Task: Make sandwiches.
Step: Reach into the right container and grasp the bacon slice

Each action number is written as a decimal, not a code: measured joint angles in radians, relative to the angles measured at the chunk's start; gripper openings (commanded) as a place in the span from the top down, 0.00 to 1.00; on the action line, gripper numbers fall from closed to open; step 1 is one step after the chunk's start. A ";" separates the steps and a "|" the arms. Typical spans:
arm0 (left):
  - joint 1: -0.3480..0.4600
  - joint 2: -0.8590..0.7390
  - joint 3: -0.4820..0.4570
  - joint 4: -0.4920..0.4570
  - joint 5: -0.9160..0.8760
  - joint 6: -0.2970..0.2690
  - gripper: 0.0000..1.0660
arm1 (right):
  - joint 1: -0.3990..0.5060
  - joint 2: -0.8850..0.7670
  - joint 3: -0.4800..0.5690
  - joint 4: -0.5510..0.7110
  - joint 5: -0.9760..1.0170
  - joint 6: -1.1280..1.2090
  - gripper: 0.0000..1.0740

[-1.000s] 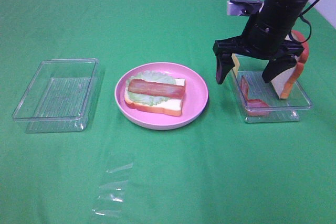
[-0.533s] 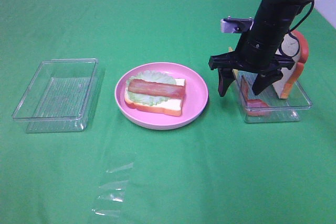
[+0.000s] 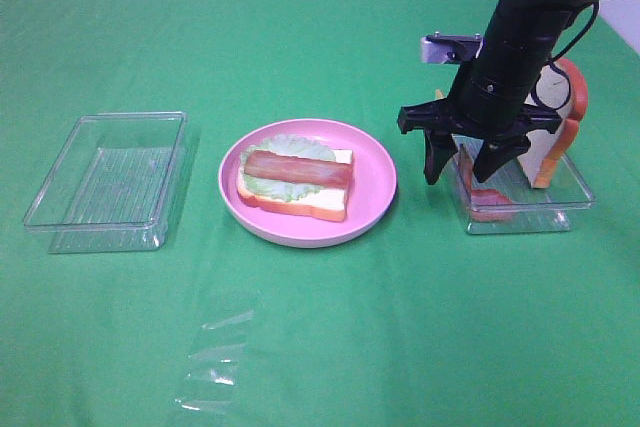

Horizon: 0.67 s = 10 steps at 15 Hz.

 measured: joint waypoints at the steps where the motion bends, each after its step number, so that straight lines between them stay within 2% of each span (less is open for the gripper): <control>1: 0.000 0.000 0.000 0.000 0.000 0.000 0.06 | 0.000 0.000 0.000 0.000 0.001 0.000 0.45; 6: 0.000 0.000 0.000 -0.001 0.000 0.000 0.06 | 0.000 0.000 0.000 -0.012 0.029 0.002 0.59; 10: 0.000 0.000 0.000 -0.001 0.000 0.000 0.06 | 0.000 0.000 0.000 -0.014 0.039 0.004 0.65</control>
